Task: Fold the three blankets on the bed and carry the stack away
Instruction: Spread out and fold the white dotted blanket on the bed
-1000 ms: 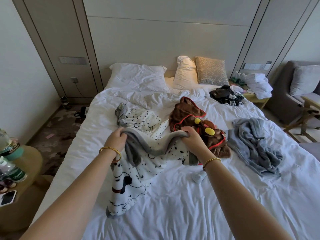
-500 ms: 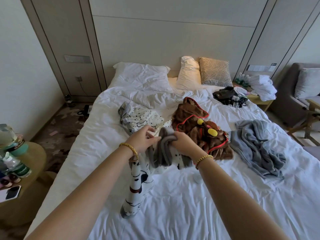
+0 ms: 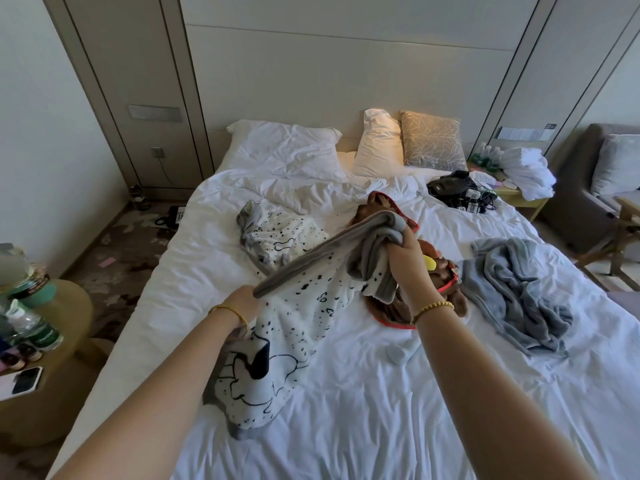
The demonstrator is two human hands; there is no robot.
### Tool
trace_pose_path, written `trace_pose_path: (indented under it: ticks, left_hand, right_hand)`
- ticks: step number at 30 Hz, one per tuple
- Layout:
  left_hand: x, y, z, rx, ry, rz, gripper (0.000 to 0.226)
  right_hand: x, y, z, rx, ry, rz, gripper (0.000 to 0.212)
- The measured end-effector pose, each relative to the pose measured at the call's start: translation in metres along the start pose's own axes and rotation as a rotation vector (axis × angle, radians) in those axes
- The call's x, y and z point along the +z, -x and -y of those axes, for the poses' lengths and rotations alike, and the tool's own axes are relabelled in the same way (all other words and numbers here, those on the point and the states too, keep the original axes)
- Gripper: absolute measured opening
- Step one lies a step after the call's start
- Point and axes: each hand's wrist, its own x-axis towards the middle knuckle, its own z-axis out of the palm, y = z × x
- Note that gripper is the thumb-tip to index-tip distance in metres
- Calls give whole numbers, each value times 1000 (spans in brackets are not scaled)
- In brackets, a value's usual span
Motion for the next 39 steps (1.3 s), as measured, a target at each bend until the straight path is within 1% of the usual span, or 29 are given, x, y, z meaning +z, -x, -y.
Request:
trace_pose_path:
  ticks: [1,2,3,4,6,7,9,11,13,14,15,17,18,20,21,22,23,24,25,26,27,29,32,34,35,36,37,38,39]
  left_hand:
    - [0,1,1,-2,119,-49,24]
    - [-1,2,1,-8,233,-106,21]
    - [-2,2,0,-19,329,-157,21]
    - [-4,1,-1,-31,386,-202,23]
    - [-11,-3,-6,-86,363,-273,29]
    - [-13,-6,-7,-125,347,-304,31]
    - [-20,-13,-12,-197,412,-343,32]
    - [-24,-18,-18,-234,444,-332,32]
    - [-23,-22,-25,-218,475,-328,32]
    - [-23,-24,-28,-171,504,-318,32]
    - [-22,-23,-32,-104,501,-282,32]
    - [-22,-19,-36,17,398,-120,32]
    - [-25,-16,-36,53,306,-19,40]
    - [-27,-14,-27,62,28,184,80]
    - [-25,-14,-23,33,-143,276,94]
    - [-21,-12,-18,7,-318,342,100]
    - [-13,-9,-12,-14,-480,366,96]
    - [-3,-8,-6,-27,-616,350,82]
    - [7,-9,1,-27,-681,273,62]
    - [16,-10,7,-44,-656,178,44]
    - [25,-12,12,-76,-587,94,33]
    - [37,-15,22,-117,-479,9,26]
    - [43,-13,28,-208,-517,-34,24]
    - [43,-14,28,-298,-506,16,21]
    - [44,-14,29,-335,-416,56,19]
    - [45,-13,26,-389,-273,128,23]
    - [47,-15,23,-433,-25,153,28]
    - [43,-21,13,-428,240,129,31]
    - [37,-31,-2,-388,484,37,33]
  right_hand:
    - [0,2,-2,59,-80,80,36]
    - [-1,4,-5,104,-111,157,33]
    - [0,4,-8,131,-72,233,27]
    - [1,3,-12,135,43,307,23]
    - [6,6,-14,79,348,494,20]
    - [10,9,-16,43,502,649,17]
    - [23,22,-25,4,739,981,22]
    - [32,35,-41,102,910,1108,9]
    - [33,41,-60,172,1138,1130,37]
    - [32,43,-69,195,1233,1108,45]
    - [28,43,-80,190,1272,1055,49]
    - [18,42,-92,209,1285,871,53]
    - [11,40,-95,221,1281,766,52]
    - [-6,33,-100,270,1197,547,46]
    - [-13,29,-102,310,1115,444,42]
    - [-17,26,-103,344,1039,363,36]
    - [-19,25,-103,349,979,300,30]
    - [-17,24,-102,342,924,244,23]
    - [-13,23,-102,332,863,194,18]
    - [-8,23,-100,330,799,158,18]
    - [-4,23,-99,332,738,138,20]
    - [-2,24,-101,344,690,145,21]
    - [-8,28,-113,389,727,209,23]
    - [-13,33,-123,446,765,258,25]
    - [-15,33,-126,479,773,275,25]
    - [-14,30,-125,534,729,275,25]
    - [-12,27,-123,581,650,259,29]
    - [-8,26,-117,629,547,237,34]
    - [-4,22,-109,647,432,187,40]
